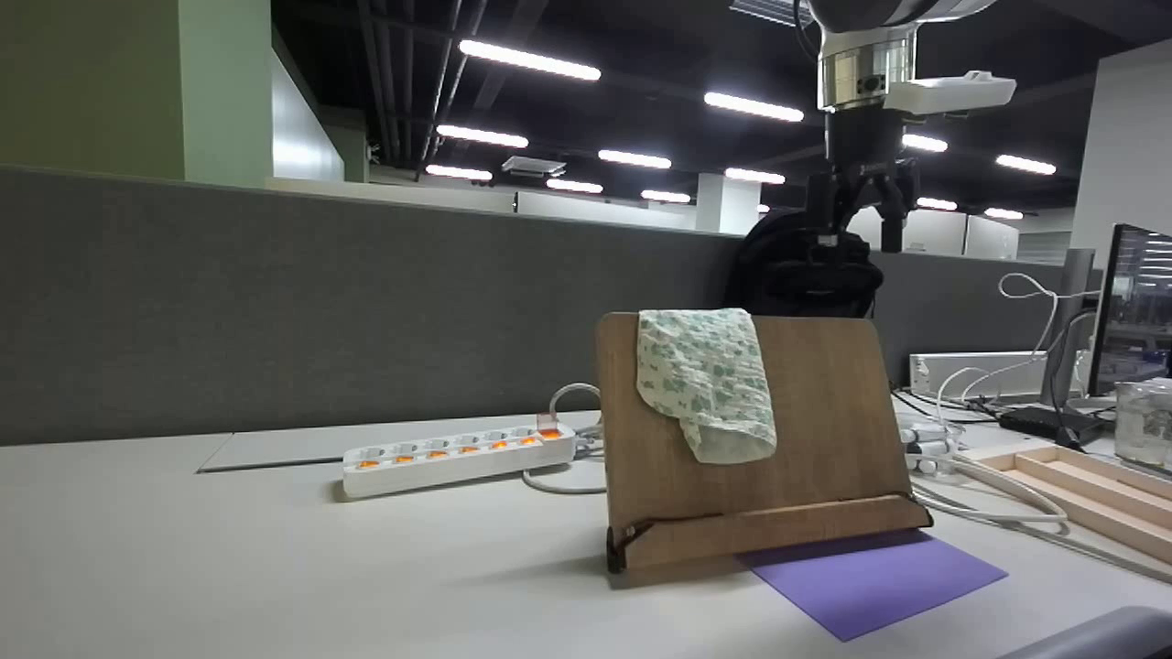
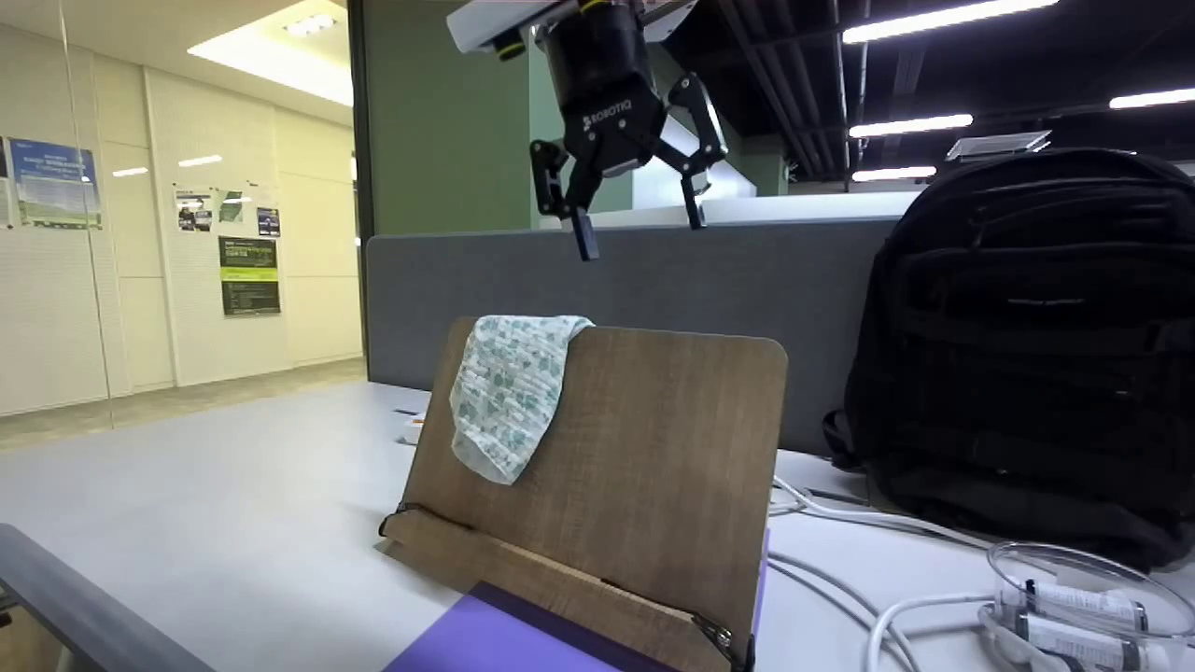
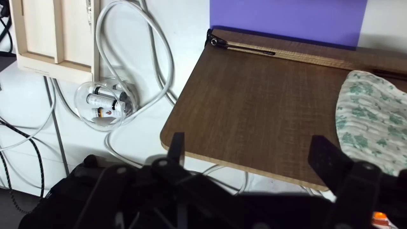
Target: Put the cloth on the table
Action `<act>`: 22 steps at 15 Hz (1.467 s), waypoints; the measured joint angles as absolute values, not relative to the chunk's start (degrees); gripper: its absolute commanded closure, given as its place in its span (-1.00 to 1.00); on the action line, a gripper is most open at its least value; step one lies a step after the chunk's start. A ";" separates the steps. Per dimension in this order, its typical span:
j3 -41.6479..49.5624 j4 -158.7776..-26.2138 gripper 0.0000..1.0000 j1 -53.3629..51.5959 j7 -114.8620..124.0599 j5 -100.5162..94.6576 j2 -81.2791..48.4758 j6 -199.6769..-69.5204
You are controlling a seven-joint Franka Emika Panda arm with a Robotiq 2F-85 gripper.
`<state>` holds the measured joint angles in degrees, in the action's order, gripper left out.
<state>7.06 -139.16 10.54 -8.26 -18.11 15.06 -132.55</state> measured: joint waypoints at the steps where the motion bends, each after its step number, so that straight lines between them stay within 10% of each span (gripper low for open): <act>1: 7.06 -139.18 -1.00 10.53 -8.26 -18.11 15.06 -132.55; 18: 3.87 -142.54 -1.00 1.20 -16.85 -9.07 7.10 -143.36; 19: 3.81 -142.54 -0.50 1.17 -17.12 -8.78 6.67 -144.02; 22: 3.79 -142.58 -0.19 1.18 -18.37 -7.49 5.60 -146.18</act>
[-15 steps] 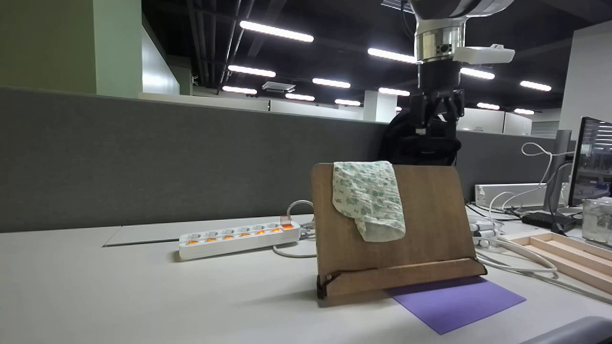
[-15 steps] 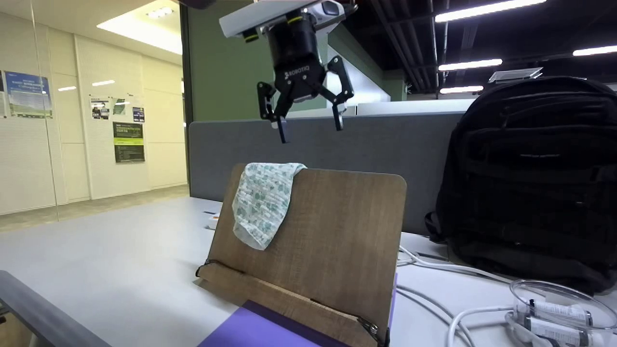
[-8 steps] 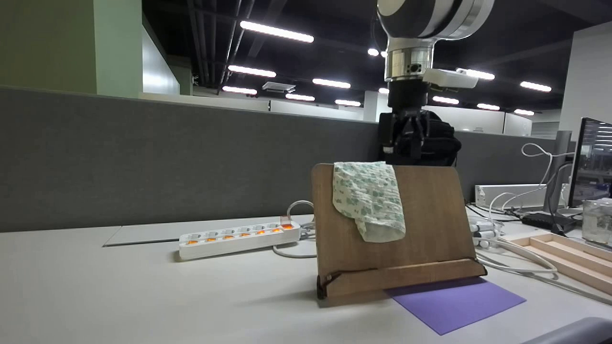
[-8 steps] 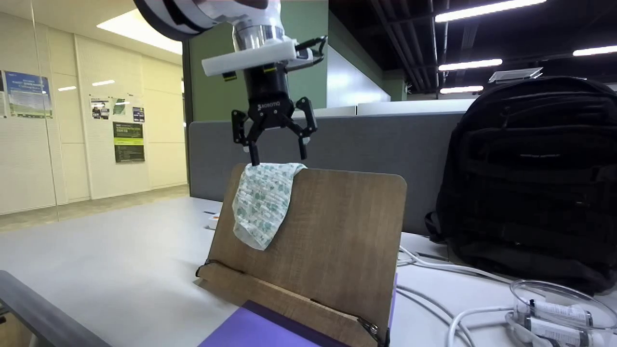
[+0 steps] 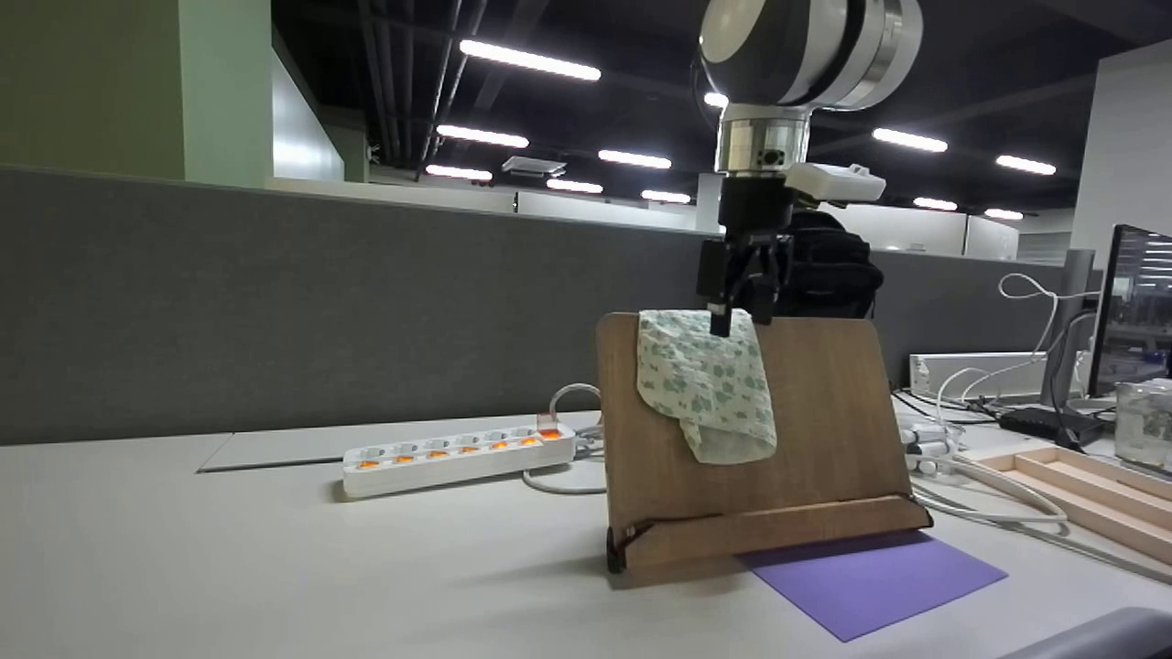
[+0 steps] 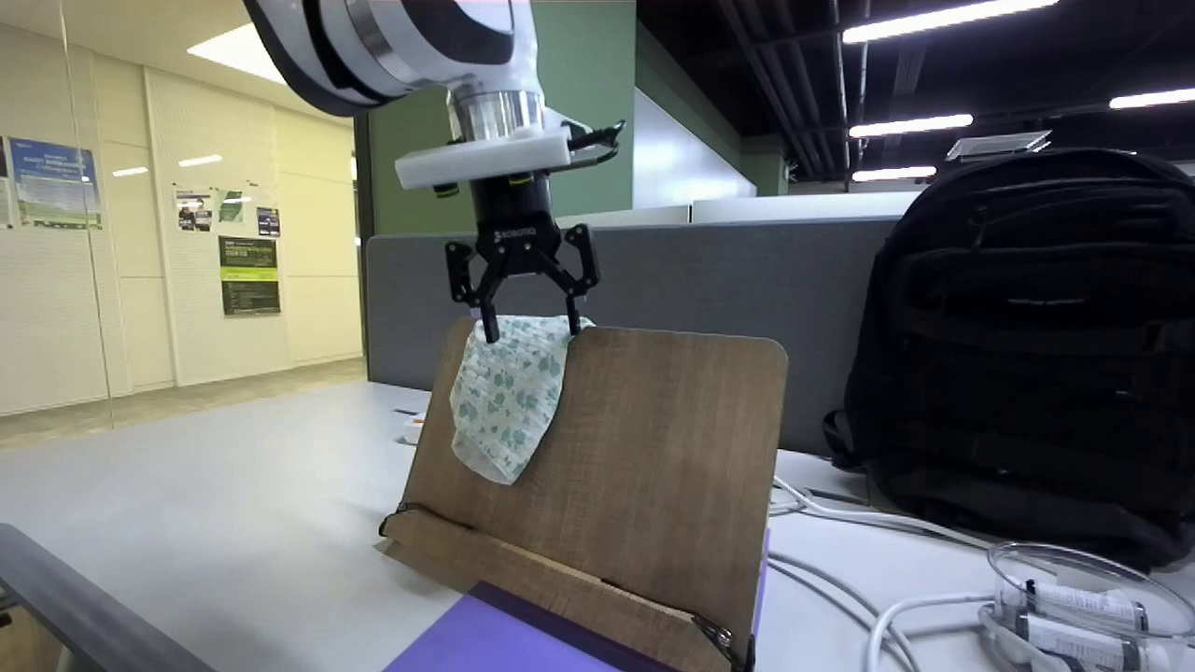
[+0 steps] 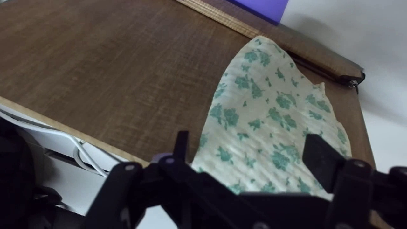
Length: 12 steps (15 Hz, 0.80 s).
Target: Put the cloth on the table
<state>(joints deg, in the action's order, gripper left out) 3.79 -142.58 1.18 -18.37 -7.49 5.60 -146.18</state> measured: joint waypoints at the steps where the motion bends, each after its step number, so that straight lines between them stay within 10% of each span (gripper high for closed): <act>1: 3.79 -142.58 -0.06 1.18 -18.53 -7.16 5.33 -146.81; 8: 3.79 -142.60 0.91 1.21 -19.30 -6.19 4.55 -148.97; 12: 3.76 -142.60 1.00 1.21 -19.63 -6.02 4.55 -149.41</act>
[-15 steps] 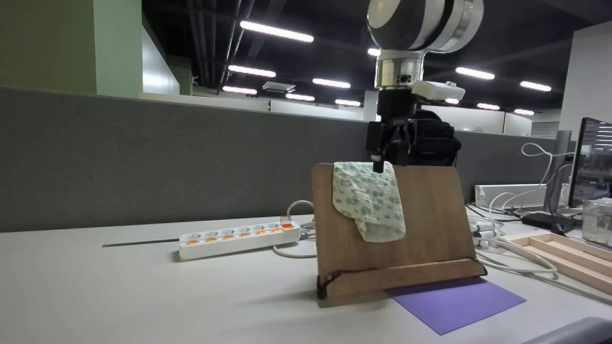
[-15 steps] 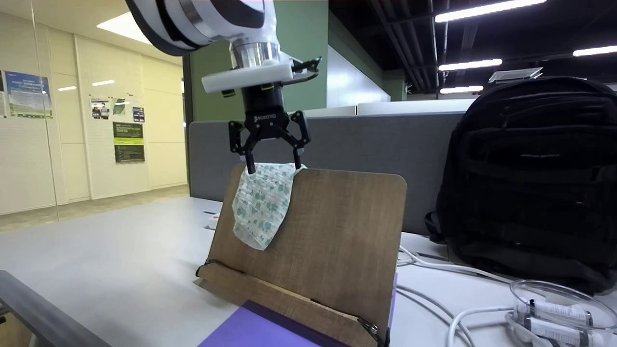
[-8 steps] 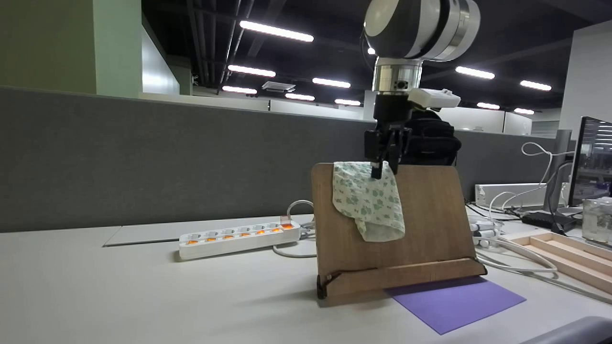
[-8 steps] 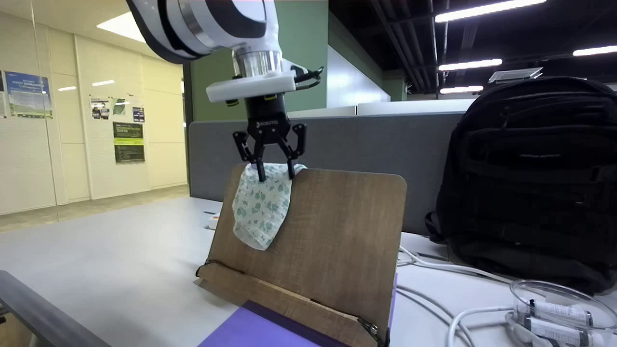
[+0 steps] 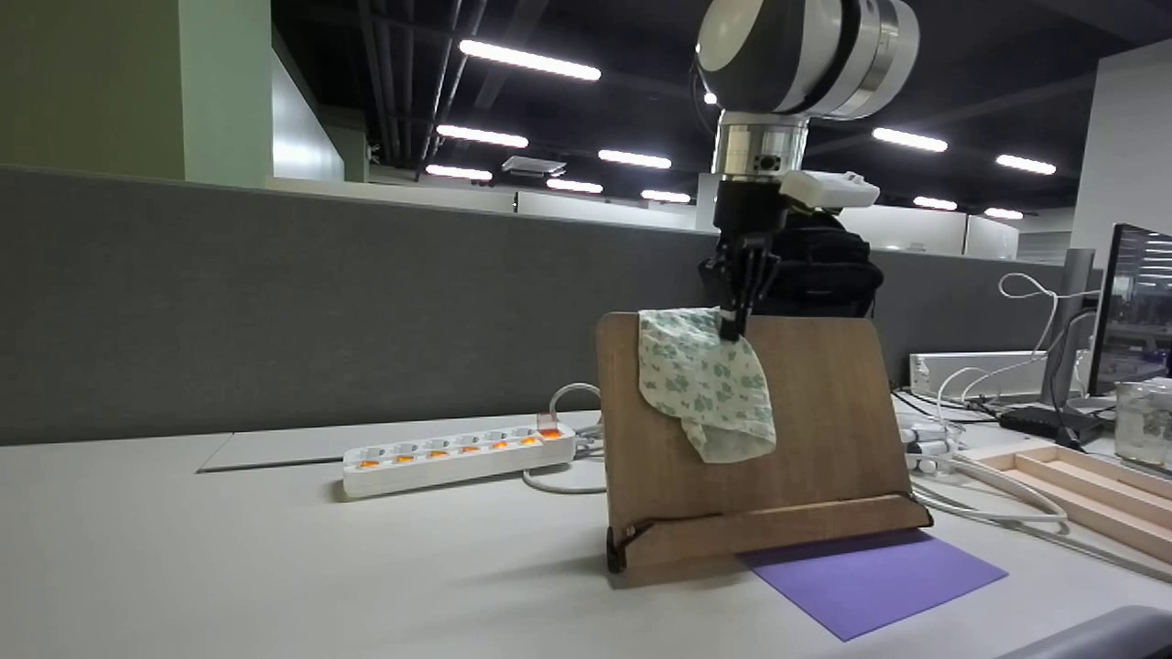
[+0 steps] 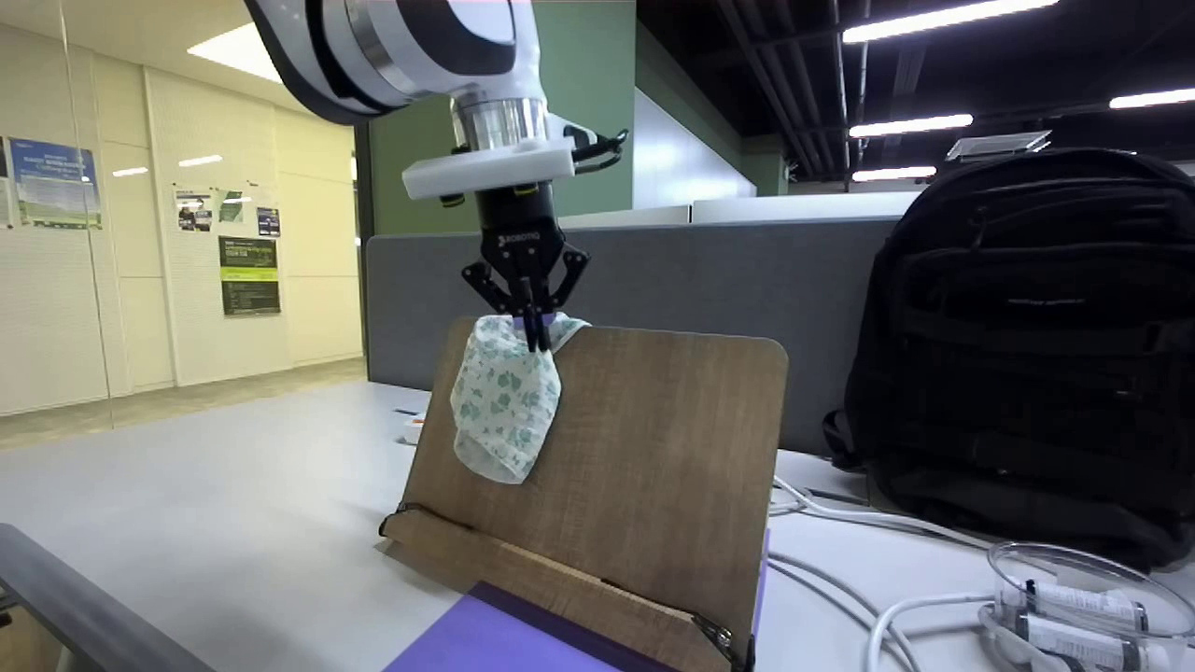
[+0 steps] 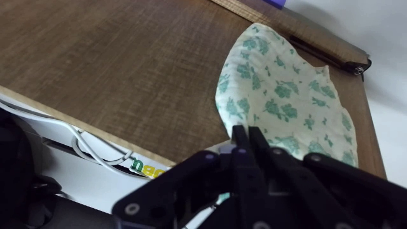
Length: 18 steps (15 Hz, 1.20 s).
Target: Put the cloth on the table
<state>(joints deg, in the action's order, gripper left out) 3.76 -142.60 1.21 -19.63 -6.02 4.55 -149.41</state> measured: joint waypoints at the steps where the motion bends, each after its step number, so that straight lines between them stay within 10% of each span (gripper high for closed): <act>1: 3.73 -142.61 0.99 1.21 -19.64 -6.02 4.55 -149.42; 18: -9.09 -141.40 0.99 -11.16 -22.46 -5.73 4.61 -151.22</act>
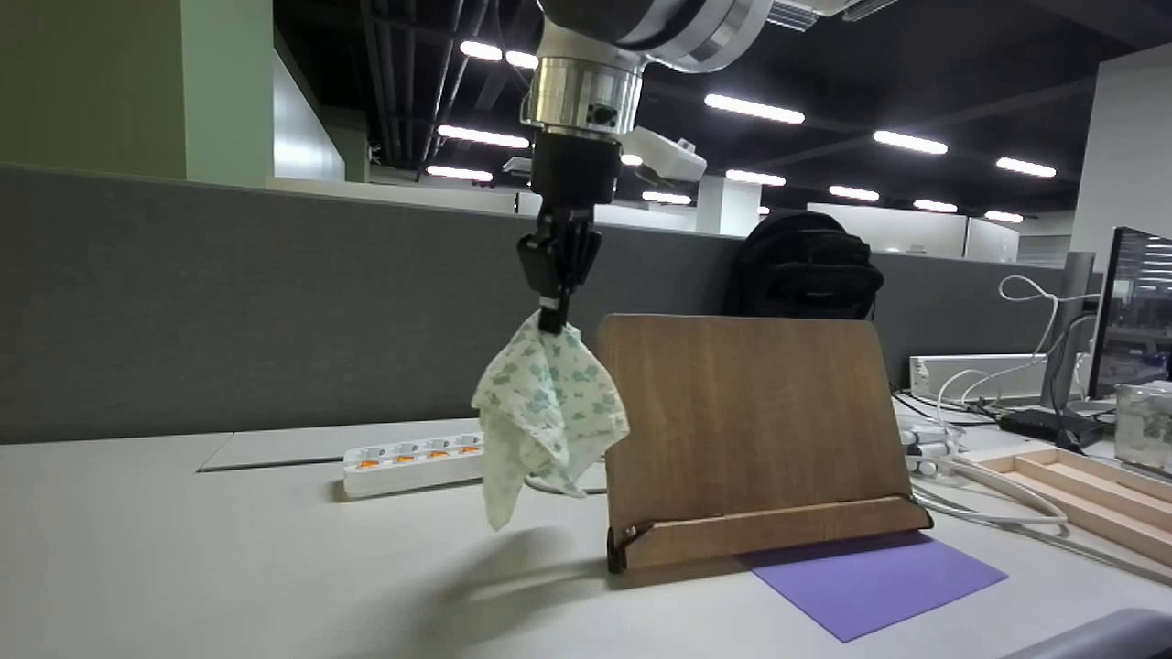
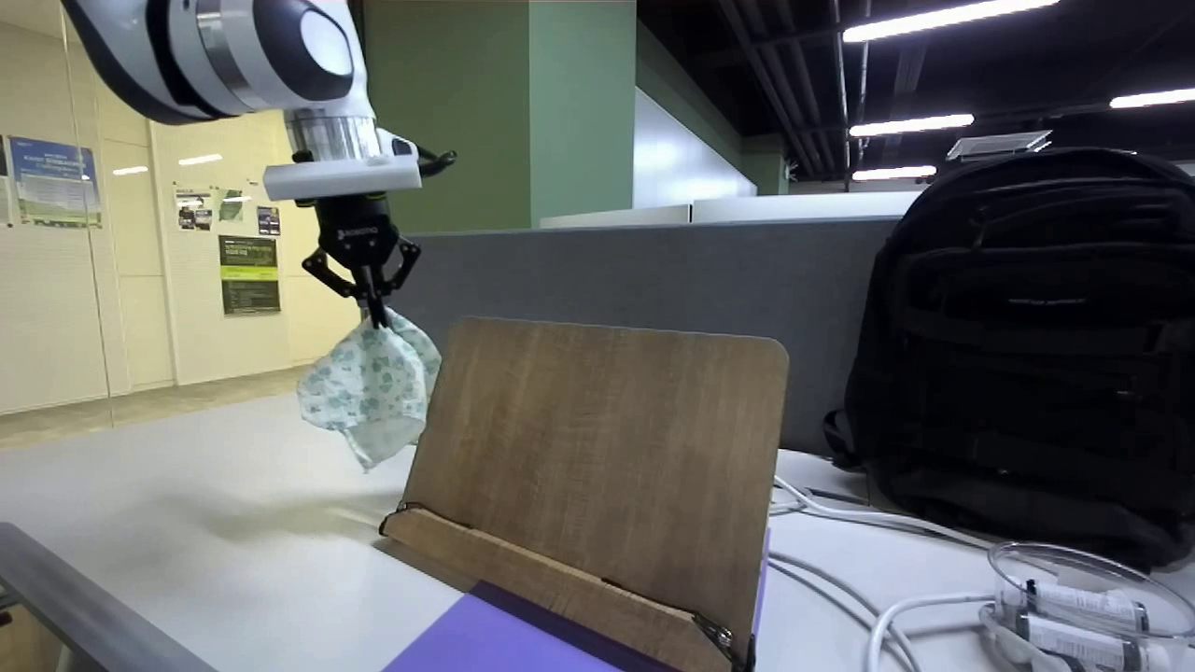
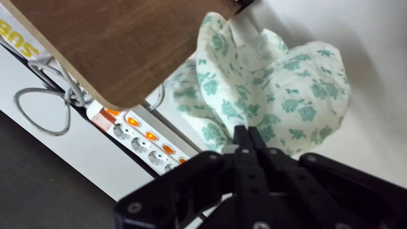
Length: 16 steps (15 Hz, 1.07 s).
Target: Put the cloth on the table
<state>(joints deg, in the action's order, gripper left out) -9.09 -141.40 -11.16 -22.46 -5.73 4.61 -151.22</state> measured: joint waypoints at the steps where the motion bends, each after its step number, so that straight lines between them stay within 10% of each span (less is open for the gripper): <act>1: -9.66 -141.11 0.99 -11.60 -22.24 -5.89 4.24 -151.17; 16: -10.78 -131.66 0.89 -16.18 4.14 -20.30 -16.05 -144.82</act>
<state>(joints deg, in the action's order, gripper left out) -10.78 -131.66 -16.18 4.14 -20.30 -16.05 -144.82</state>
